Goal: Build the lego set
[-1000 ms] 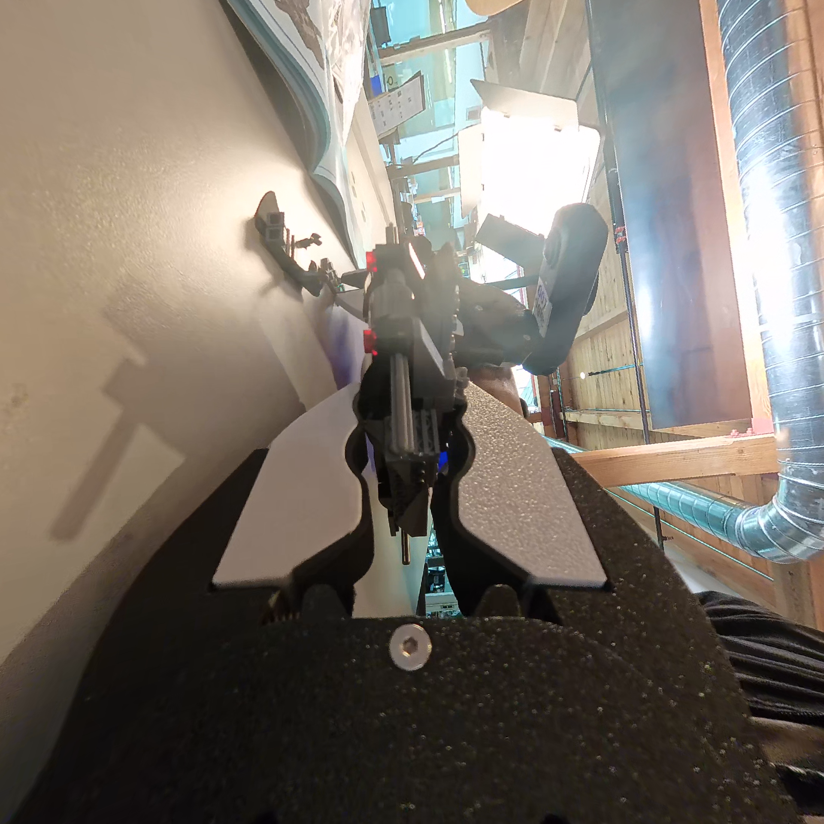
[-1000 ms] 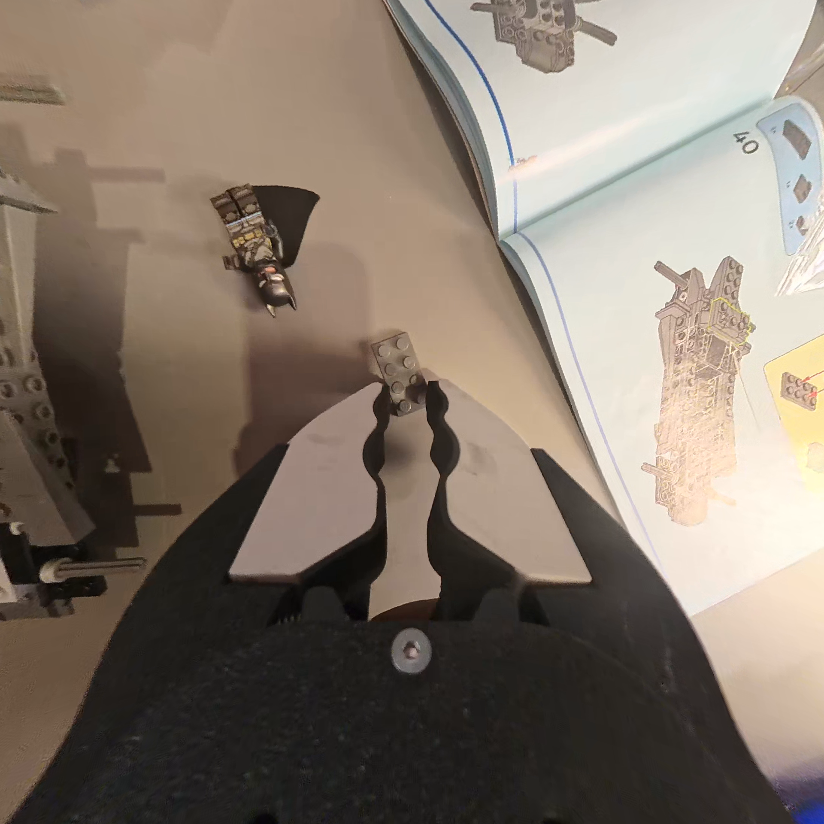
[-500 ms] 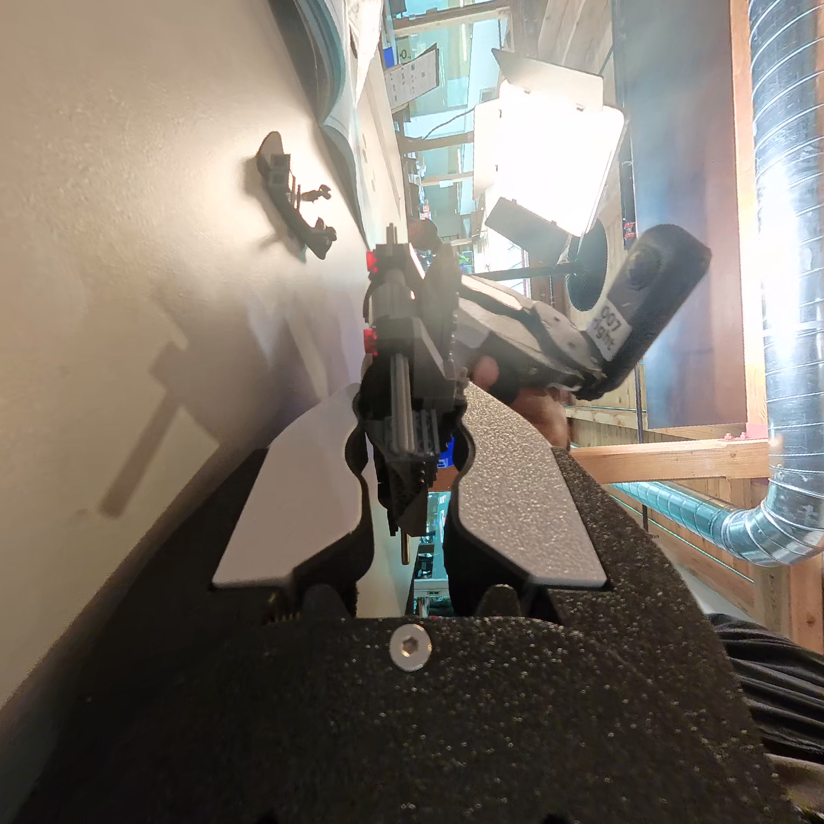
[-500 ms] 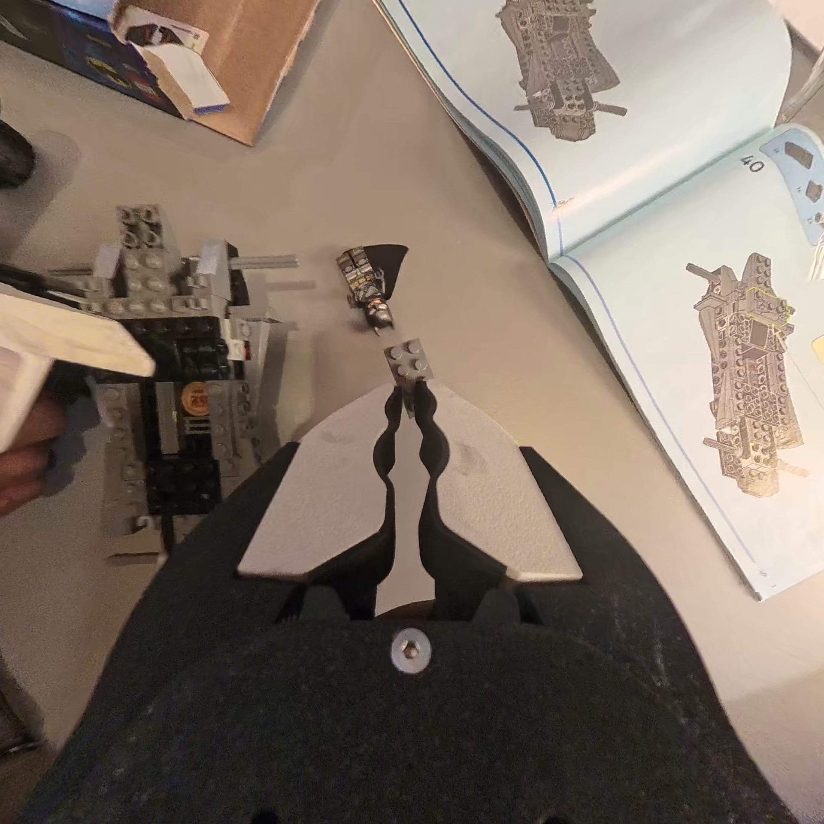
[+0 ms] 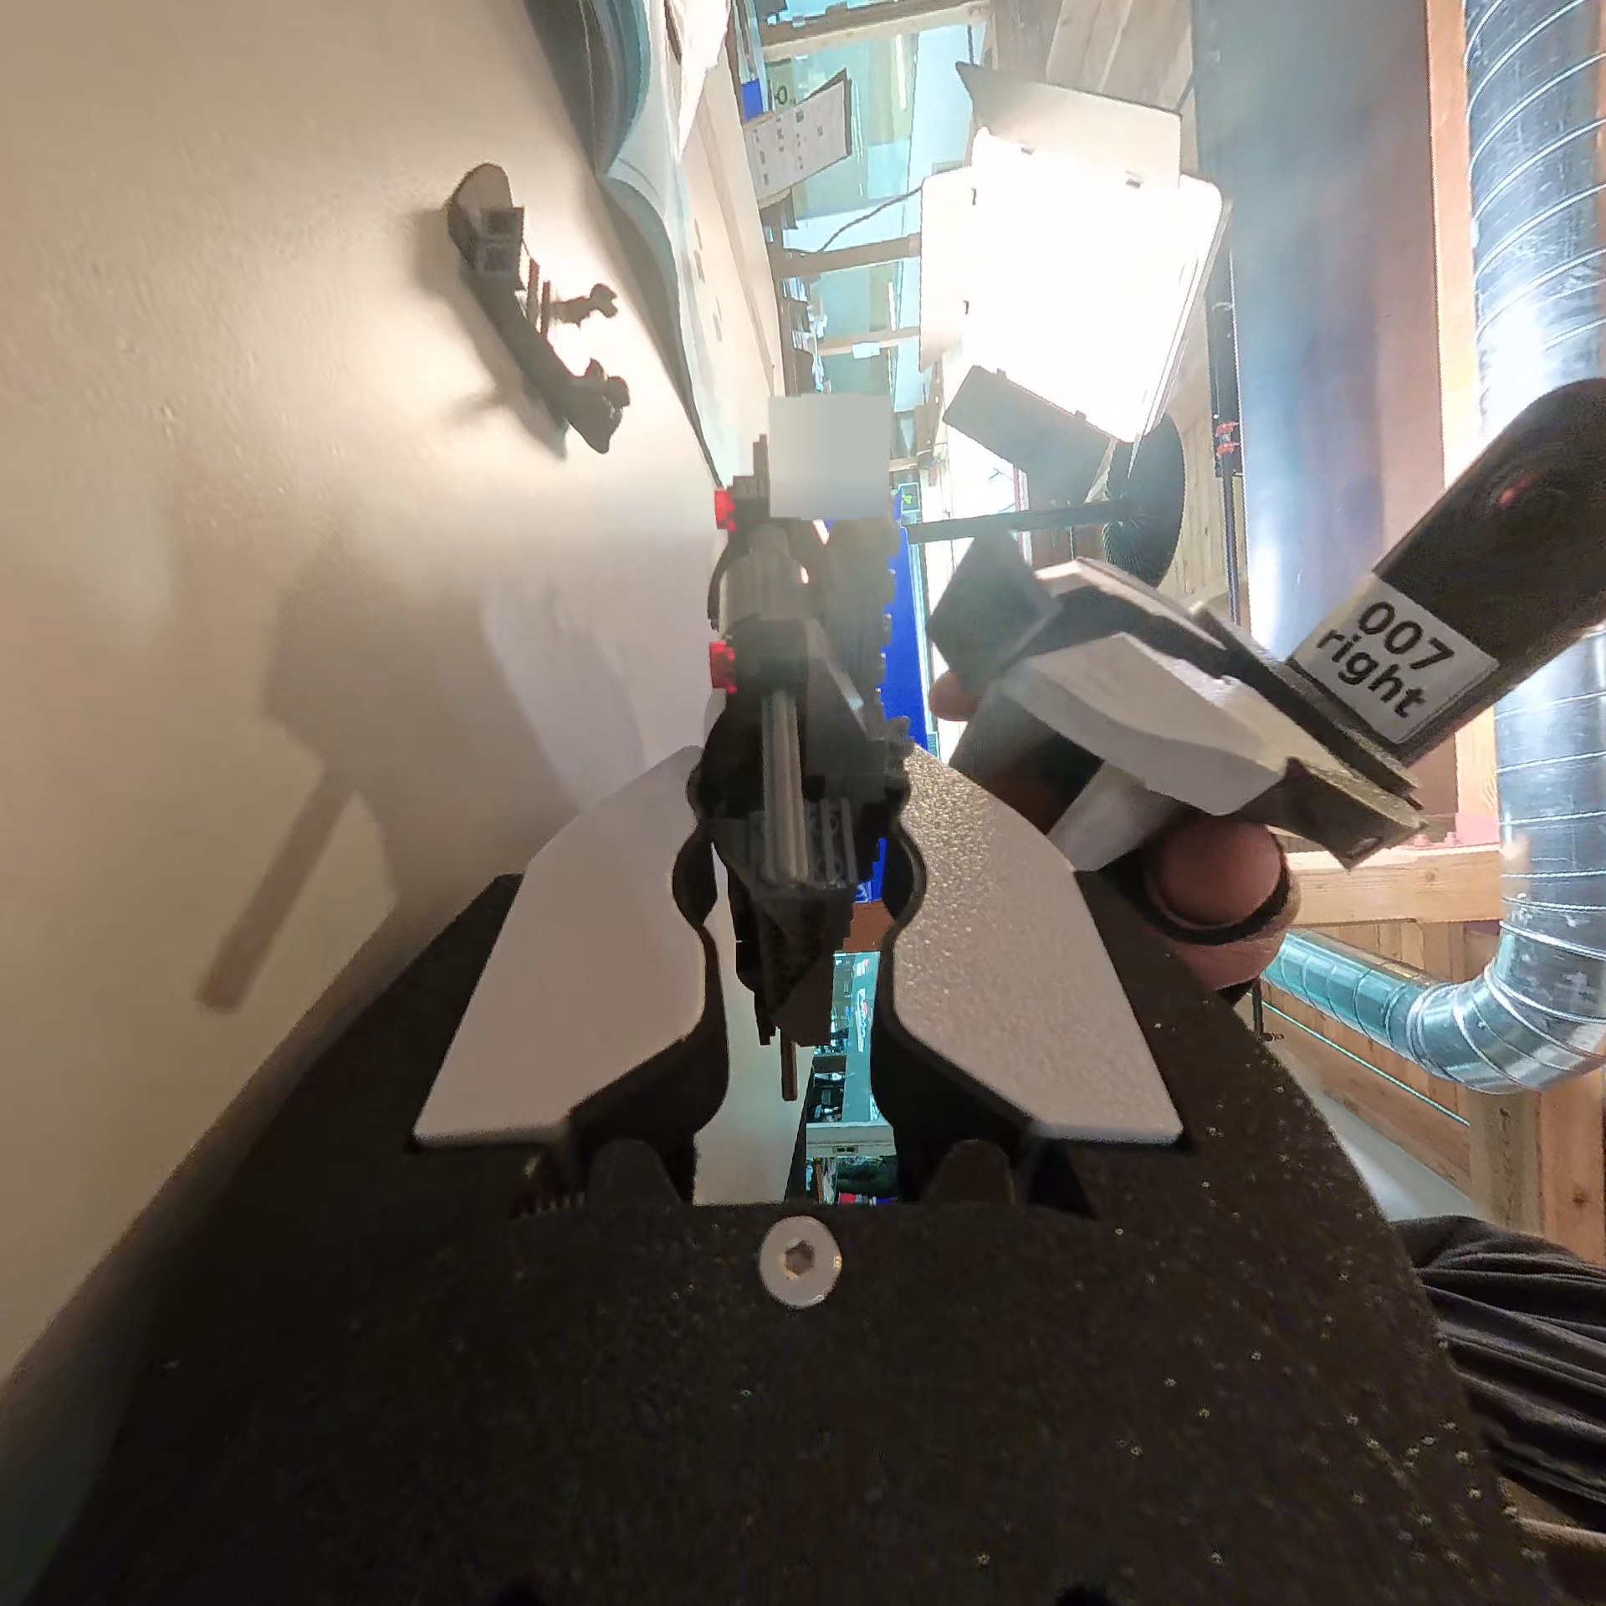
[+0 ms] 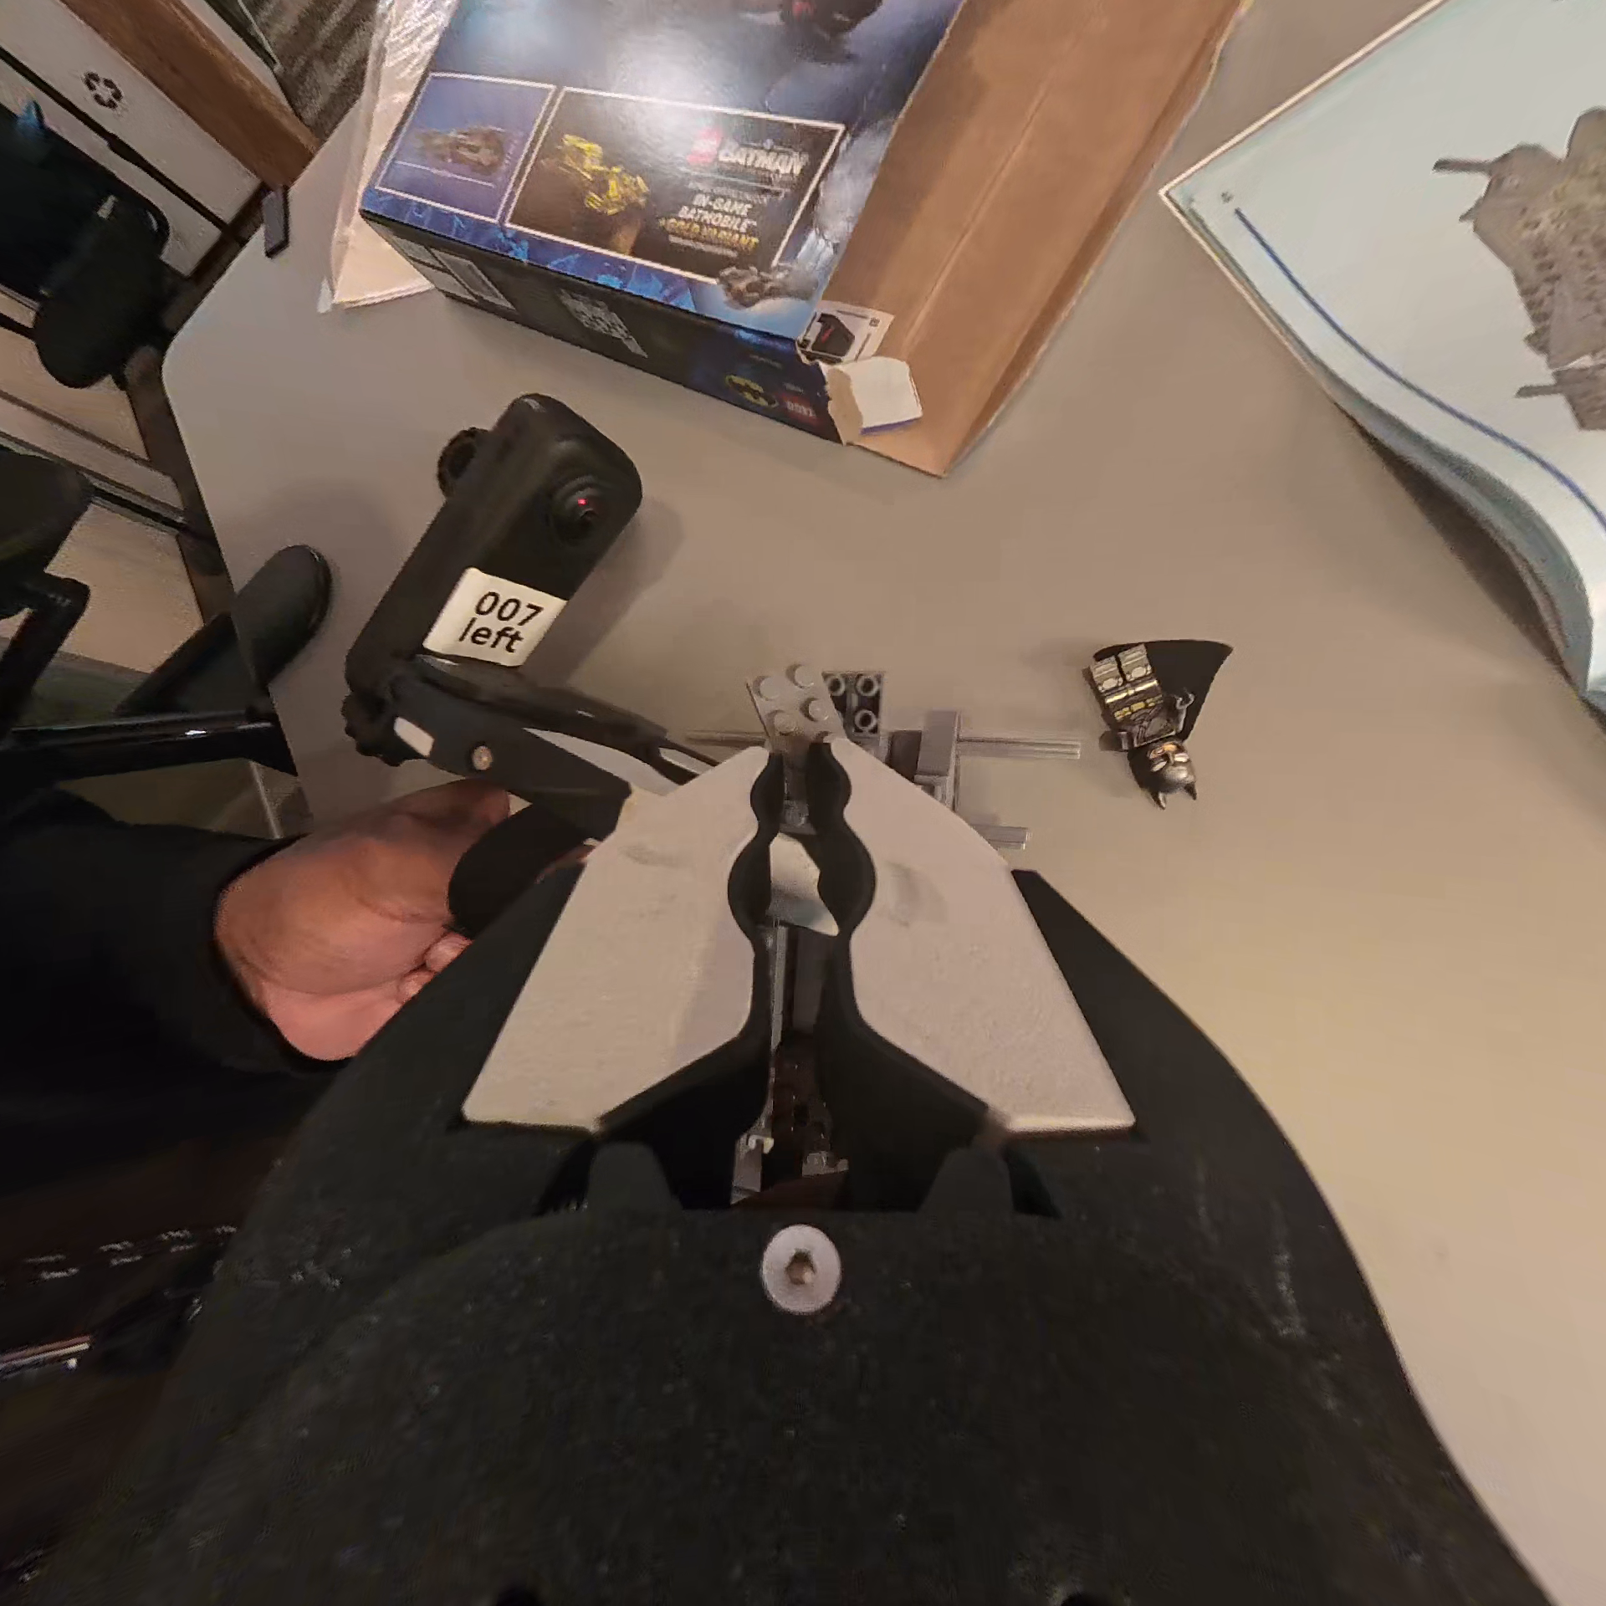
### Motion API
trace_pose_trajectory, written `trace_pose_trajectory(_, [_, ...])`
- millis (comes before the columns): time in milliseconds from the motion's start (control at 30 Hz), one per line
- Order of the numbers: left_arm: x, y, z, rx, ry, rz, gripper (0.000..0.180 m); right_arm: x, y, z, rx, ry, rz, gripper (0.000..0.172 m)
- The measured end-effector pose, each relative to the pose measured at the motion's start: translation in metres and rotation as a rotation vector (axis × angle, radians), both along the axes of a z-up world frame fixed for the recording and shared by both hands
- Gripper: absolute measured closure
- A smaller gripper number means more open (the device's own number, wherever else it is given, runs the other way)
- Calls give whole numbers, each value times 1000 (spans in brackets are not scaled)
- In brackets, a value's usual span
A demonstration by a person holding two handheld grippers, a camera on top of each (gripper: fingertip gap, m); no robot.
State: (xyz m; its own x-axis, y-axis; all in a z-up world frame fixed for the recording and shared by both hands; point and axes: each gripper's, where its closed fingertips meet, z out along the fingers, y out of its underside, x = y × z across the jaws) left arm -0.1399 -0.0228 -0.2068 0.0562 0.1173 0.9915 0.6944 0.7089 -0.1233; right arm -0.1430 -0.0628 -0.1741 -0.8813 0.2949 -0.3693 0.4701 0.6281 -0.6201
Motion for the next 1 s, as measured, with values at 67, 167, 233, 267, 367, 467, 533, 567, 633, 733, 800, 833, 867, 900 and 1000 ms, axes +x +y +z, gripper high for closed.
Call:
trace_pose_trajectory(67, [1, 0, 0, 2, 0, 0, 145, -2, 1, -4, 13, 4, -21, 166])
trace_pose_trajectory(167, [1, -1, 0, 8, 1, 0, 145, -4, 1, -6, 26, 23, -42, 166])
trace_pose_trajectory(233, [1, 0, 1, 11, 3, -4, 145, -3, 1, -8, 37, 22, -48, 165])
trace_pose_trajectory(267, [1, 0, 1, 13, 4, -6, 145, -3, 1, -9, 45, 25, -53, 165])
trace_pose_trajectory(367, [1, 0, 1, 20, 2, -7, 145, -3, 0, -12, 50, 23, -67, 164])
trace_pose_trajectory(467, [1, 0, 2, 30, 5, -10, 145, 0, -1, -11, 39, 9, -63, 162])
trace_pose_trajectory(533, [1, 0, 2, 34, 5, -14, 145, 1, -1, -9, 28, 6, -58, 161])
trace_pose_trajectory(567, [0, 0, 2, 38, 6, -15, 145, 1, 0, -7, 23, 6, -57, 160])
trace_pose_trajectory(633, [0, -1, 2, 45, 6, -17, 145, 0, 3, -4, 10, 16, -56, 160])
trace_pose_trajectory(733, [0, 0, 4, 51, 14, -31, 145, -7, 8, 5, -26, 73, -32, 157])
trace_pose_trajectory(800, [-2, 1, 7, 50, 29, -56, 145, -18, 16, 10, -32, 139, -26, 156])
trace_pose_trajectory(833, [-3, 1, 9, 52, 38, -64, 145, -24, 20, 12, -29, 166, -28, 155])
trace_pose_trajectory(867, [-5, 0, 13, 53, 47, -70, 145, -31, 24, 15, -30, 186, -37, 152])
trace_pose_trajectory(900, [-8, 0, 16, 50, 56, -78, 145, -38, 29, 19, -34, 202, -50, 150])
trace_pose_trajectory(1000, [-17, 0, 29, 31, 88, -114, 145, -64, 42, 33, -65, 251, -105, 149])
